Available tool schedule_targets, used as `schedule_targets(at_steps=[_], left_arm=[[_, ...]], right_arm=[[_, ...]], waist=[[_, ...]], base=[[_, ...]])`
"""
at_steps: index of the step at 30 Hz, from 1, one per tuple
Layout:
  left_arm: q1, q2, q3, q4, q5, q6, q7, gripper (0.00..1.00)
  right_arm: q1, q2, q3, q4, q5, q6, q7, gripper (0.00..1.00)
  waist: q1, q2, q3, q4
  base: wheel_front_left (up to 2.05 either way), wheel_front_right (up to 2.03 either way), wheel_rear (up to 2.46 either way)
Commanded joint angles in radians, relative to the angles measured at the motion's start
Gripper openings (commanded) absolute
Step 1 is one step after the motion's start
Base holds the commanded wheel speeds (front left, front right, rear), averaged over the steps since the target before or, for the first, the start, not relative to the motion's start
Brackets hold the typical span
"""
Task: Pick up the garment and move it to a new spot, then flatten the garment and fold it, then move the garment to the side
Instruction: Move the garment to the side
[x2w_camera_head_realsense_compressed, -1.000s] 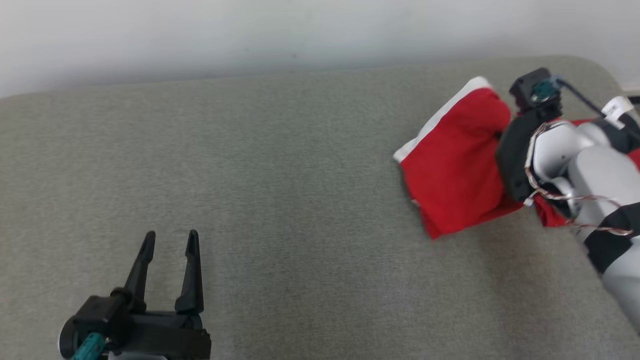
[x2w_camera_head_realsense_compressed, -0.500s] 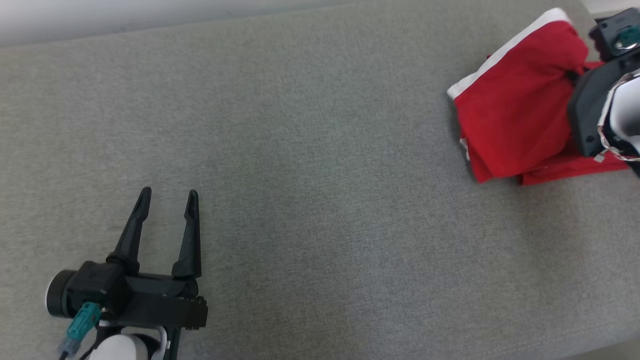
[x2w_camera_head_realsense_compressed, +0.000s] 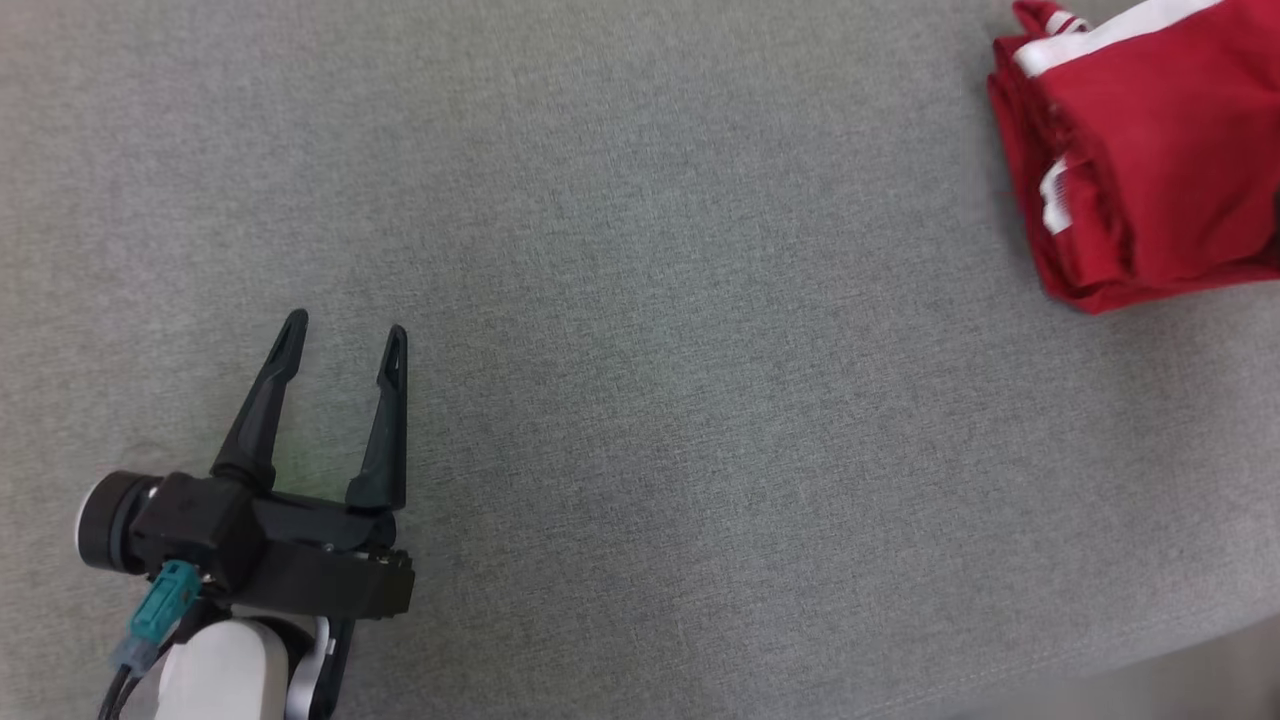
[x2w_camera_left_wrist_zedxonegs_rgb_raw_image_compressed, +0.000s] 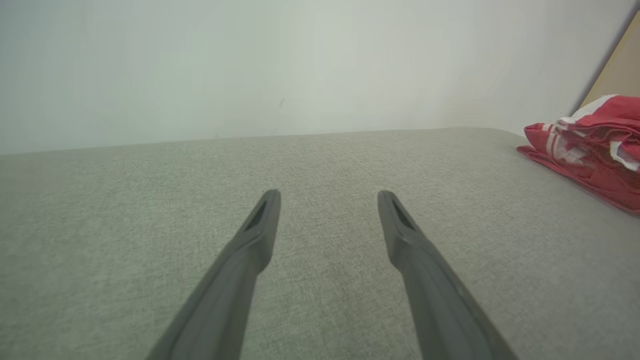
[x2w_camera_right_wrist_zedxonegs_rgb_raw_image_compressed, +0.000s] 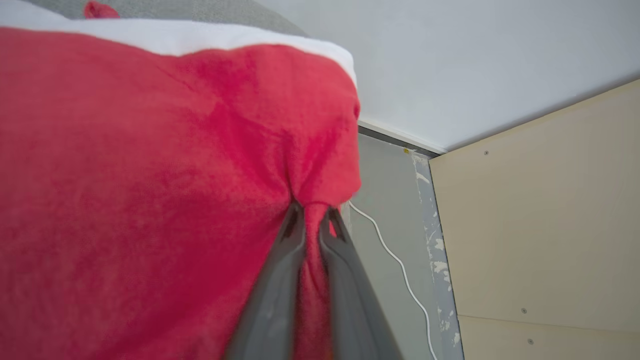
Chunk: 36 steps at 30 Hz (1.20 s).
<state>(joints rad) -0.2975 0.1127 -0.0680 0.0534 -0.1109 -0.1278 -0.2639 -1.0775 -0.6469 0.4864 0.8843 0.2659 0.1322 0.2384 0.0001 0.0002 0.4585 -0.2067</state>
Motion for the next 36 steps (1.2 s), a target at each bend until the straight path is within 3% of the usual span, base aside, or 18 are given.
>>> schedule_targets(at_steps=[1, 2, 10, 17, 22, 28, 36], left_arm=[[-0.009, 0.007, -0.004, -0.002, 0.005, -0.001, 0.000, 1.00], [-0.014, 0.009, -0.009, -0.002, 0.003, -0.002, 0.000, 1.00], [-0.010, 0.019, -0.020, 0.015, -0.012, -0.002, 0.000, 1.00], [0.053, -0.003, 0.026, 0.039, -0.032, 0.004, 0.000, 1.00], [0.127, -0.021, 0.081, 0.046, -0.038, 0.035, 0.000, 1.00], [0.221, -0.040, 0.131, 0.050, -0.040, 0.065, 0.000, 1.00], [0.292, -0.053, 0.164, 0.094, -0.046, 0.080, 0.000, 1.00]], right_arm=[[0.001, 0.009, -0.019, 0.018, -0.017, -0.003, -0.015, 0.53], [0.001, 0.010, -0.037, 0.035, -0.034, -0.003, -0.029, 1.00], [0.024, 0.084, -0.178, 0.137, -0.094, -0.003, -0.155, 1.00], [0.097, 0.198, -0.287, 0.120, -0.054, -0.003, -0.371, 1.00], [0.220, 0.281, -0.292, 0.030, -0.001, -0.003, -0.464, 1.00], [0.425, 0.343, -0.275, -0.149, 0.085, -0.003, -0.494, 1.00], [0.627, 0.380, -0.271, -0.259, 0.095, -0.003, -0.502, 1.00]], waist=[[-0.0001, -0.0002, 0.010, -0.006], [-0.0001, -0.0002, 0.010, -0.005], [-0.0001, -0.0002, -0.040, 0.000], [-0.0001, -0.0002, -0.161, 0.019], [-0.0001, -0.0002, -0.268, 0.037], [-0.0001, -0.0002, -0.368, 0.069], [-0.0001, -0.0002, -0.448, 0.124]], base=[[0.00, 0.00, 0.00], [0.00, 0.00, 0.00], [0.00, 0.00, 0.00], [0.00, 0.00, 0.00], [0.00, 0.00, 0.00], [0.00, 0.00, 0.00], [0.00, 0.00, 0.00]])
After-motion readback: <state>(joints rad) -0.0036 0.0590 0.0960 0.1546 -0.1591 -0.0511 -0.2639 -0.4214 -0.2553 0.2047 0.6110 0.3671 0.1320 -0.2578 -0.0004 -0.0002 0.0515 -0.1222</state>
